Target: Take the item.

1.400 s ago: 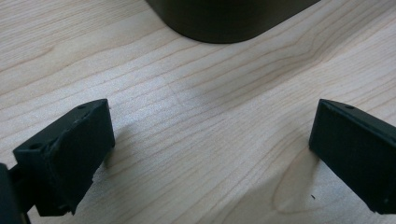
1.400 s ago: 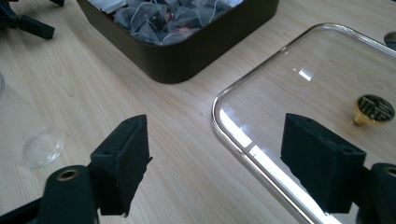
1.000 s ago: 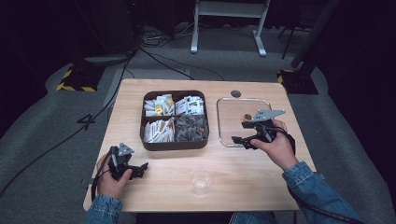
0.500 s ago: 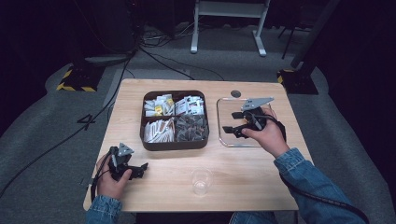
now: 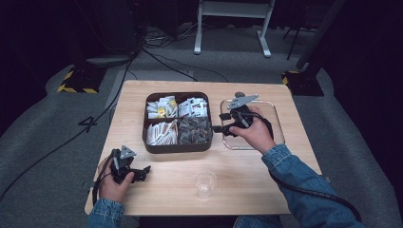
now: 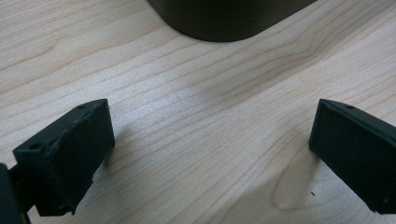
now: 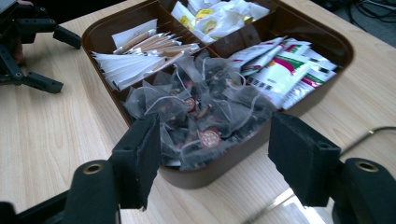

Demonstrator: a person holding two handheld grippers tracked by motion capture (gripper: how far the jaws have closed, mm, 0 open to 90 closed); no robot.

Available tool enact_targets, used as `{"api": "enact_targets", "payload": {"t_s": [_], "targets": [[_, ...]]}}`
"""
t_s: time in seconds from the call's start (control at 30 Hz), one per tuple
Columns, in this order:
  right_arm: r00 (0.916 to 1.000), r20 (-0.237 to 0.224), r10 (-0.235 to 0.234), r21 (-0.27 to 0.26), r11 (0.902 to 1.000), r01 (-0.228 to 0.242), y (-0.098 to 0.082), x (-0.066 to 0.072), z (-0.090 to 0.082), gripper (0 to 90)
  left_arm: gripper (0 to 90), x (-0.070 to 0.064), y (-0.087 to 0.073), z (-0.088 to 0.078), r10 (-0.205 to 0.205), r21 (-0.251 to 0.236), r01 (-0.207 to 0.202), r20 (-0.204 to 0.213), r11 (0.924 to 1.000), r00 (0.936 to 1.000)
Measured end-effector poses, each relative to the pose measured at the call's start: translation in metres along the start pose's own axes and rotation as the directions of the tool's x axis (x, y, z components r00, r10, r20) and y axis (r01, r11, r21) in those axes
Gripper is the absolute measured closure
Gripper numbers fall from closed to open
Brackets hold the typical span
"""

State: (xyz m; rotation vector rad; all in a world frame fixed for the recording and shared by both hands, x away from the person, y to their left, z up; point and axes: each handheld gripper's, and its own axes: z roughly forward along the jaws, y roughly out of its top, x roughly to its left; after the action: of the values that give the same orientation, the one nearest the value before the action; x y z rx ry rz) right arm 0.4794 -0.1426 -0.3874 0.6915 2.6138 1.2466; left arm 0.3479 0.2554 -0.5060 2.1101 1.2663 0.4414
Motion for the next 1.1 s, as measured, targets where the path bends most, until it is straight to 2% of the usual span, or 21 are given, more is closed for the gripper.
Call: {"api": "enact_targets", "payload": {"t_s": [0.23,0.37,0.5,0.63,1.1], "targets": [[0.999,-0.038,-0.022,0.0,0.9998,0.022,0.006,0.004,0.02,39.4,0.5,0.0,0.0,0.0,0.001,0.0,-0.001,-0.001,1.0,1.0],[0.9975,-0.07,-0.012,-0.008,0.9999,0.011,0.009,0.007,0.035,43.0,0.5,0.0,0.0,0.0,0.001,0.0,-0.001,-0.001,1.0,1.0],[0.9972,-0.074,-0.01,-0.002,1.0,0.01,0.01,0.008,0.041,45.0,0.5,0.0,0.0,0.0,-0.002,-0.001,0.002,0.0,1.0,1.0],[0.997,-0.077,0.0,0.028,0.9996,0.002,0.01,0.013,0.053,44.4,0.5,0.0,0.0,0.0,0.0,0.001,0.0,0.0,1.0,1.0],[0.9945,-0.102,-0.026,0.067,0.9972,0.033,0.007,0.023,0.08,46.0,0.5,0.0,0.0,0.0,-0.002,-0.001,0.002,0.001,1.0,1.0]]}}
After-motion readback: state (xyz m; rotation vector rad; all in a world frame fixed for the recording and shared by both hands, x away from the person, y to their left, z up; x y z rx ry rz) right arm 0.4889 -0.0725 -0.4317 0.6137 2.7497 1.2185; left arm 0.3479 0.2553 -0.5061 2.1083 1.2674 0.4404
